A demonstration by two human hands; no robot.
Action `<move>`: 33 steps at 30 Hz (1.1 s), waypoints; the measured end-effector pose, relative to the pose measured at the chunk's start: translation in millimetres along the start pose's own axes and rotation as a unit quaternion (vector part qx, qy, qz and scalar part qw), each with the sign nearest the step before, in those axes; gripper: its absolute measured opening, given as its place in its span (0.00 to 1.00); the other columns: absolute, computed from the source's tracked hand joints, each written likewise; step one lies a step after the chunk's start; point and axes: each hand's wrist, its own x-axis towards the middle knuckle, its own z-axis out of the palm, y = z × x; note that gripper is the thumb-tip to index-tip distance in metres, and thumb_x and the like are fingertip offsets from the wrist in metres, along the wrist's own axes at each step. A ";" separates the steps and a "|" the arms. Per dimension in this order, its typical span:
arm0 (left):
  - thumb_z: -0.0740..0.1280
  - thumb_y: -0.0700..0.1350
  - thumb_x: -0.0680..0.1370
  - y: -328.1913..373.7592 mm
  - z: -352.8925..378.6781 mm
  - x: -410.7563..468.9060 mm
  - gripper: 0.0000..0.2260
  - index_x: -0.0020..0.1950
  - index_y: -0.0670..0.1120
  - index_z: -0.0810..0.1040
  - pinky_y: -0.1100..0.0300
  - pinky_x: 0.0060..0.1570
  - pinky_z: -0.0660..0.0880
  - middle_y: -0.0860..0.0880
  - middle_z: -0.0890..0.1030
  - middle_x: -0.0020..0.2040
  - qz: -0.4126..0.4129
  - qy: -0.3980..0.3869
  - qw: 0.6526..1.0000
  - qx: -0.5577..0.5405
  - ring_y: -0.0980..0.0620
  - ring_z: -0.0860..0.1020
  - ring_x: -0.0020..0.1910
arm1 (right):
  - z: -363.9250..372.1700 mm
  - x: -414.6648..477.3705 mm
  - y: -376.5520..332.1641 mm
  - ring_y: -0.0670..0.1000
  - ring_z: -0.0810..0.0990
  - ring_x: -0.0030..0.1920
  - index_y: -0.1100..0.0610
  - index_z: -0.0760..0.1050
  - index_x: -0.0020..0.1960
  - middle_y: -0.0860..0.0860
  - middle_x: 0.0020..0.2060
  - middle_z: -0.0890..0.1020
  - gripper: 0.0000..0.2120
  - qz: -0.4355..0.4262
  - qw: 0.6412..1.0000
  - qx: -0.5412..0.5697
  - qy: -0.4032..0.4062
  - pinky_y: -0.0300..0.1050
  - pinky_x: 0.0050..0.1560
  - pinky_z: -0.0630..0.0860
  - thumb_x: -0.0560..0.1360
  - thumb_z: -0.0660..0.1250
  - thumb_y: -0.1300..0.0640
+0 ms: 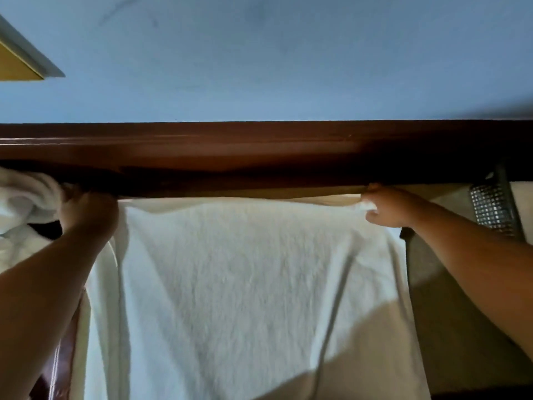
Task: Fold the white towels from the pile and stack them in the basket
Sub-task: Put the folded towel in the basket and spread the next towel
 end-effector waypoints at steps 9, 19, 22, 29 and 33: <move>0.64 0.41 0.68 159.2 -35.0 -42.5 0.22 0.62 0.41 0.78 0.40 0.56 0.68 0.36 0.76 0.57 0.243 0.061 0.952 -0.174 0.34 0.72 0.54 | 5.5 8.9 22.6 0.60 0.80 0.52 0.60 0.80 0.58 0.58 0.50 0.82 0.20 0.095 0.986 0.135 0.030 0.49 0.48 0.75 0.75 0.73 0.46; 0.69 0.45 0.77 233.2 -47.4 -72.2 0.33 0.81 0.47 0.60 0.36 0.68 0.65 0.43 0.68 0.76 0.310 -0.026 0.924 -0.224 0.36 0.65 0.72 | 17.7 -10.2 -5.1 0.54 0.80 0.54 0.56 0.81 0.56 0.52 0.51 0.82 0.12 0.006 0.982 0.176 0.069 0.43 0.47 0.70 0.75 0.71 0.53; 0.69 0.46 0.78 237.6 -55.7 -65.0 0.28 0.77 0.46 0.65 0.37 0.63 0.67 0.42 0.74 0.69 0.301 -0.014 0.928 -0.218 0.37 0.70 0.65 | 23.6 -14.4 -9.8 0.51 0.78 0.53 0.54 0.82 0.53 0.49 0.50 0.79 0.09 -0.003 0.979 0.188 0.073 0.45 0.49 0.74 0.74 0.70 0.53; 0.68 0.43 0.76 257.1 -63.2 -58.7 0.34 0.80 0.50 0.59 0.37 0.70 0.60 0.45 0.66 0.73 0.324 -0.069 0.922 -0.199 0.40 0.63 0.69 | 32.7 -0.8 10.2 0.56 0.73 0.62 0.59 0.82 0.55 0.53 0.65 0.72 0.16 0.062 0.972 0.191 0.124 0.42 0.57 0.67 0.75 0.72 0.48; 0.70 0.50 0.75 264.4 -66.8 -52.4 0.26 0.72 0.50 0.67 0.40 0.67 0.61 0.46 0.71 0.67 0.321 -0.110 0.916 -0.214 0.42 0.66 0.66 | 26.0 0.9 11.7 0.54 0.73 0.61 0.58 0.81 0.58 0.52 0.63 0.72 0.19 0.074 0.972 0.199 0.100 0.40 0.55 0.64 0.75 0.73 0.45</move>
